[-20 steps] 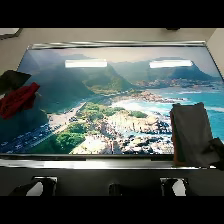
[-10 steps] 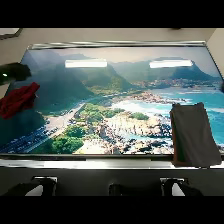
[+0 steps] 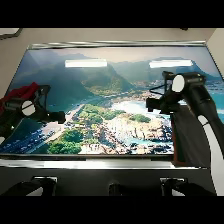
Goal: Fold the shirts.
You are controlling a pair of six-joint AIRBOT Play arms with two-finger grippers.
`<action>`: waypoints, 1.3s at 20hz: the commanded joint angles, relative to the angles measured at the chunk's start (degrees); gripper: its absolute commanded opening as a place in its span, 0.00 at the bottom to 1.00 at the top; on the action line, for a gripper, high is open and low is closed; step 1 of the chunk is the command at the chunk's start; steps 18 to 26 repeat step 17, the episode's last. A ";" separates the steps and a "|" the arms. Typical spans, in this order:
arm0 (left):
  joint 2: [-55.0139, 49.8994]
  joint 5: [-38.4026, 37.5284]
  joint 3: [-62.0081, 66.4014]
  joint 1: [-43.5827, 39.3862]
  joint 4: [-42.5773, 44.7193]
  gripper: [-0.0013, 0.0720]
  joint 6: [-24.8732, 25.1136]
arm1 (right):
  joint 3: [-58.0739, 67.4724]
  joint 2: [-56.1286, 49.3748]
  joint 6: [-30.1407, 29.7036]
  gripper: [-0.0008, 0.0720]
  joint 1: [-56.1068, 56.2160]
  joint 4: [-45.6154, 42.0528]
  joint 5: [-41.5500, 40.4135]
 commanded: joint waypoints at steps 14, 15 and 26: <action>1.57 2.40 -3.82 -0.57 -0.68 1.00 -0.63 | 0.07 -2.25 0.50 0.85 2.19 -0.02 2.93; 1.57 2.40 -3.82 -0.57 -0.68 1.00 -0.63 | 0.07 -2.25 0.50 0.85 2.19 -0.02 2.93; 1.57 2.40 -3.82 -0.57 -0.70 1.00 -0.63 | 0.07 -2.25 0.52 0.85 2.19 -0.02 2.93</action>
